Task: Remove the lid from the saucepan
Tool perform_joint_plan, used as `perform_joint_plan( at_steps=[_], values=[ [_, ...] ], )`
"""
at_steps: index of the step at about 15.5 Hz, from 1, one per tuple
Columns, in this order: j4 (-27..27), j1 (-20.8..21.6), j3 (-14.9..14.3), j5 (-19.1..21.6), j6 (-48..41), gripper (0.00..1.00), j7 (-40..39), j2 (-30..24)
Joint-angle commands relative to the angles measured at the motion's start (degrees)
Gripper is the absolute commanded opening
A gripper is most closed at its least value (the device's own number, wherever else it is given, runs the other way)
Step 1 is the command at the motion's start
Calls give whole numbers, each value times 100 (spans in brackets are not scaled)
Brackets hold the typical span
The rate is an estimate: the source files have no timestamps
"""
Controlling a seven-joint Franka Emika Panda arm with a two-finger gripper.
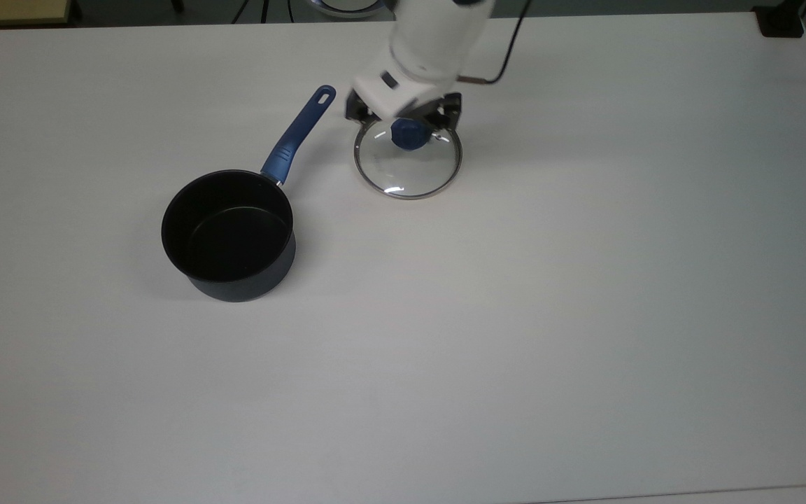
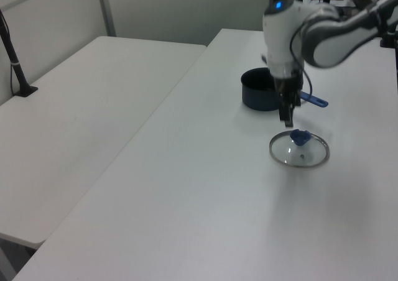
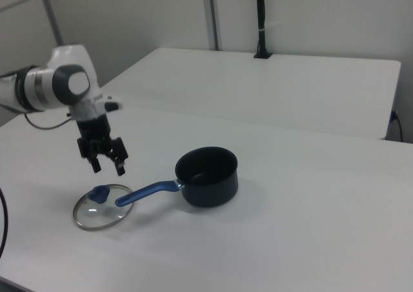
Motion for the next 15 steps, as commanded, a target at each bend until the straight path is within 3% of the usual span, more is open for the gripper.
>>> perform_joint_plan(
  at_steps=[1, 8, 15],
  values=[
    [317, -317, -21, 44, -544, 100, -400, -400],
    [958, -880, -30, 326, -1360, 100, -1507, -647],
    [1170, -890, -196, 352, -1617, 100, -1737, -647]
  ],
)
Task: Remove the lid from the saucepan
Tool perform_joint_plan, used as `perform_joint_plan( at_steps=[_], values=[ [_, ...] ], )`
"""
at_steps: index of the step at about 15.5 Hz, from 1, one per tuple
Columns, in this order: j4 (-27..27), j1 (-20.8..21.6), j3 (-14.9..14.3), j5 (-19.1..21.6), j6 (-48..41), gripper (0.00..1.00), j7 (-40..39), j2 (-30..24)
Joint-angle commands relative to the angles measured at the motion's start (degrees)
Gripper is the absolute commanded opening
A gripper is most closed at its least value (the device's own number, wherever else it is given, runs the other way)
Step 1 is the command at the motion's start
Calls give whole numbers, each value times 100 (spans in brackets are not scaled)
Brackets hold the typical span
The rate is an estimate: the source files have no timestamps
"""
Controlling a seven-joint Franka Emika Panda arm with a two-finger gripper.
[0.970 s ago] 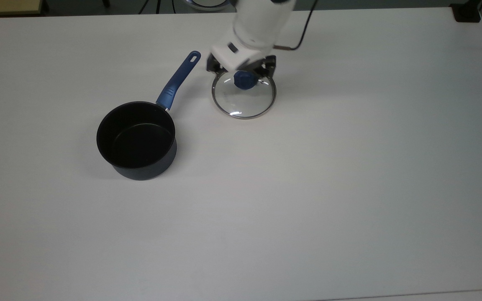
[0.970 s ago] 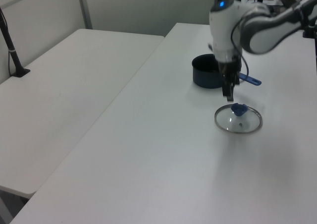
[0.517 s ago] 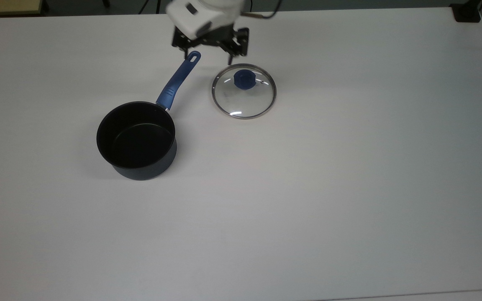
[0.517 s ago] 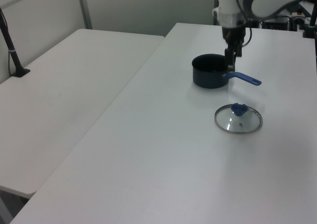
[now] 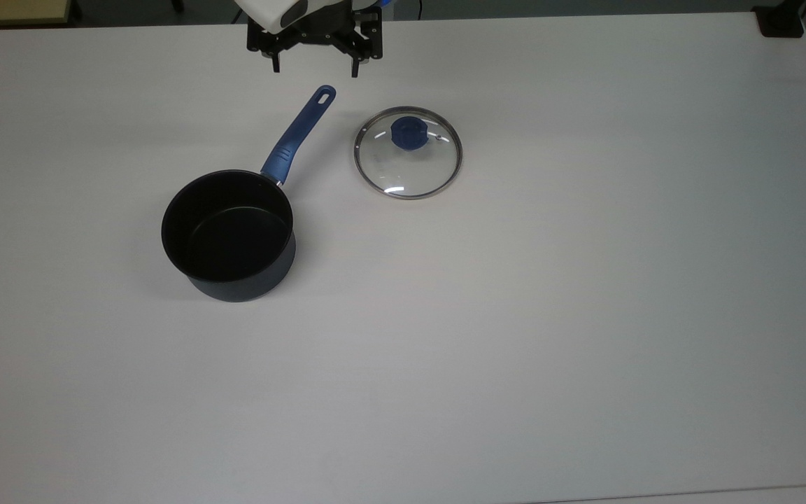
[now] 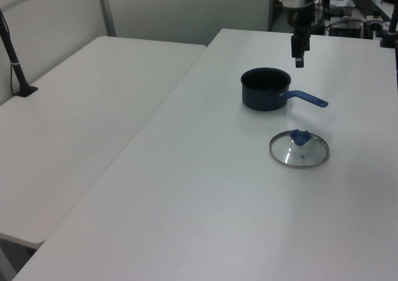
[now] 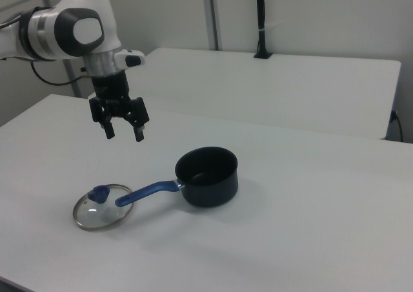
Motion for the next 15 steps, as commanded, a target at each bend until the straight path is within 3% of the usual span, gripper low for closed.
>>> perform_joint_plan(
  at_steps=[1, 6, 15],
  values=[
    [71, 35, -159, 128, -161, 100, -199, -23],
    [115, 35, -362, 277, -161, 100, -508, -129],
    [159, -106, -354, 268, -117, 100, -358, -103]
  ],
)
